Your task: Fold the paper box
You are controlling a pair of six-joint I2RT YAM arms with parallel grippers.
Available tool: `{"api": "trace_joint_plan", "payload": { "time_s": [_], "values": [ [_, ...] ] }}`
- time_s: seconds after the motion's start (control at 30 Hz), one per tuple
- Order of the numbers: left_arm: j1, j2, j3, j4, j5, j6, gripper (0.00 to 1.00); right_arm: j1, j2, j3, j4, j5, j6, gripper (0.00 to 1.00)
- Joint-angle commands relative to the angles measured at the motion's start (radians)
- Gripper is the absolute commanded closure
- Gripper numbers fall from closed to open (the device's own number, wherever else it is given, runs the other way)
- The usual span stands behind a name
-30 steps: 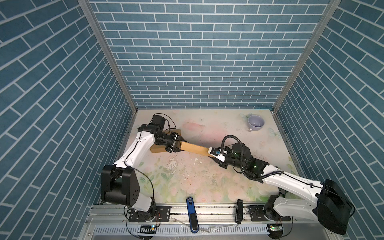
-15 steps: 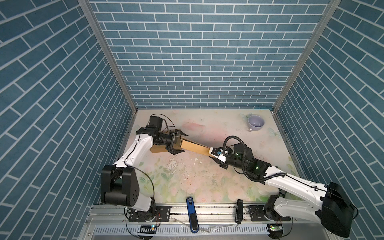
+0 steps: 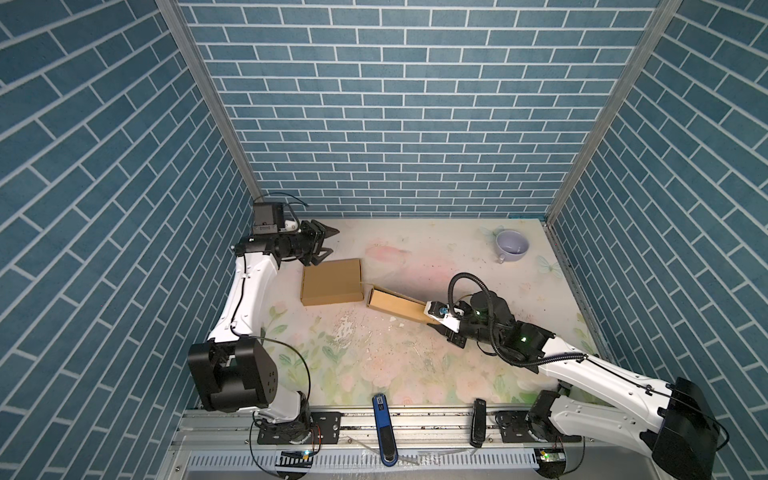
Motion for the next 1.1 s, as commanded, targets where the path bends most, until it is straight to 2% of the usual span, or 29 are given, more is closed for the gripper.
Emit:
{"api": "trace_joint_plan", "payload": {
  "time_s": [0.0, 0.13, 0.23, 0.37, 0.53, 0.7, 0.93, 1.07],
  "values": [
    [-0.03, -0.009, -0.002, -0.068, -0.064, 0.28, 0.38, 0.008, -0.015, 0.028, -0.149, 0.005, 0.055, 0.96],
    [-0.11, -0.089, -0.083, -0.087, -0.161, 0.478, 0.4, 0.008, 0.019, 0.05, -0.19, -0.003, 0.067, 0.97],
    [-0.127, -0.163, -0.201, -0.027, -0.169, 0.534, 0.44, 0.006, 0.063, 0.077, -0.203, -0.02, 0.068, 0.98],
    [-0.138, -0.282, -0.333, 0.044, -0.161, 0.601, 0.43, 0.001, 0.122, 0.108, -0.219, -0.061, 0.068, 0.98],
    [-0.225, -0.379, -0.33, -0.046, -0.251, 0.773, 0.37, -0.005, 0.178, 0.131, -0.21, -0.086, 0.062, 0.98],
    [-0.262, -0.411, -0.39, -0.038, -0.266, 0.842, 0.36, -0.017, 0.205, 0.13, -0.183, -0.115, 0.065, 0.98],
    [-0.382, -0.384, -0.417, -0.097, -0.363, 0.993, 0.42, -0.048, 0.211, 0.128, -0.182, -0.151, 0.055, 0.98],
    [-0.406, -0.371, -0.441, -0.091, -0.38, 1.046, 0.45, -0.053, 0.201, 0.122, -0.181, -0.157, 0.054, 0.98]
  ]
}}
